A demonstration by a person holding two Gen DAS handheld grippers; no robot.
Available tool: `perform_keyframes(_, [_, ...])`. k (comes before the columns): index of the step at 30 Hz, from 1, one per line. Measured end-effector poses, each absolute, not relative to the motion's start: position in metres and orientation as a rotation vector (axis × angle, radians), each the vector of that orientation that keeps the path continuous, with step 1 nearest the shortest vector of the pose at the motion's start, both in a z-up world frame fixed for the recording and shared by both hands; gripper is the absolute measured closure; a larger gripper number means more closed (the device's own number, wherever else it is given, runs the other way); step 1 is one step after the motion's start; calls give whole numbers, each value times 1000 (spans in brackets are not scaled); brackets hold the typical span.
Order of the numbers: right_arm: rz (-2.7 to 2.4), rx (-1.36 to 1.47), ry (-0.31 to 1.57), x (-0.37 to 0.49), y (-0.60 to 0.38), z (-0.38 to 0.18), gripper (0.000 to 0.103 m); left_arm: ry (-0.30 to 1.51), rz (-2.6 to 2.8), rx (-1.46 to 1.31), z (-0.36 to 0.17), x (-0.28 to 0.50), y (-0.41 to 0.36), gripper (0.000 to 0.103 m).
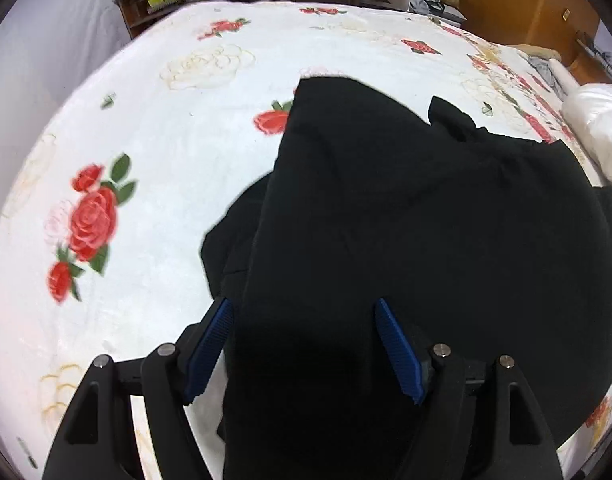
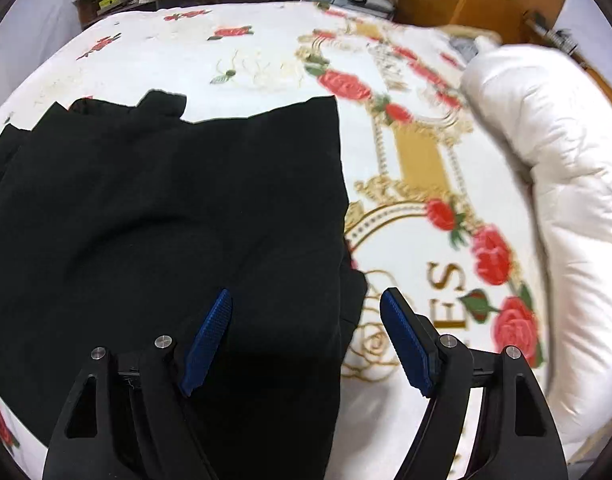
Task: Fold large clothes
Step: 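Close both grippers on the edge of the folded coat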
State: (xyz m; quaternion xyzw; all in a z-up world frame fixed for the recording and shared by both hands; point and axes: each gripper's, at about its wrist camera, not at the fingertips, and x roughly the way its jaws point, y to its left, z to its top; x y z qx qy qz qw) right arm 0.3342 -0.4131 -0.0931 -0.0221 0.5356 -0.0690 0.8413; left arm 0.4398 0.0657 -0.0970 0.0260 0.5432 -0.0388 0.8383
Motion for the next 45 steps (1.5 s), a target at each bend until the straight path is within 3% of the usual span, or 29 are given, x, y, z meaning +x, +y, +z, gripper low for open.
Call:
perform_keyframes(2, [-125,-3,1145,336,-419,-98,26,1148,-75,70,-102,441,68,17])
perform_keyframes(7, [-140,84,1110,320,-437,-81,26,1143,-106,147,-95,434,71,16])
perform_keyframes(11, [-92,158,1096,297,-457,-70,24,1194,-149,37,-92,430,92,13])
perform_keyframes(13, [-63,203,1107,285,-468,-71,24,1215,-143,20,-96,430,101,6])
perform_keyframes(18, [8,326,1186,277,-483,-93,24,1240,-193,-22,-105,430,104,6])
perform_keyframes(37, [291,572,1177,303,-481,-122,24,1332,-288,-87,-139,447,87,0])
perform_keyframes(40, [283,541,1198,315,-467,-125,6,1336,-282,-59,-138,448,82,0])
perform_keyframes(45, [250,504,1228,328,-458,-134,1,1343,-287,-24,-140,450,78,0])
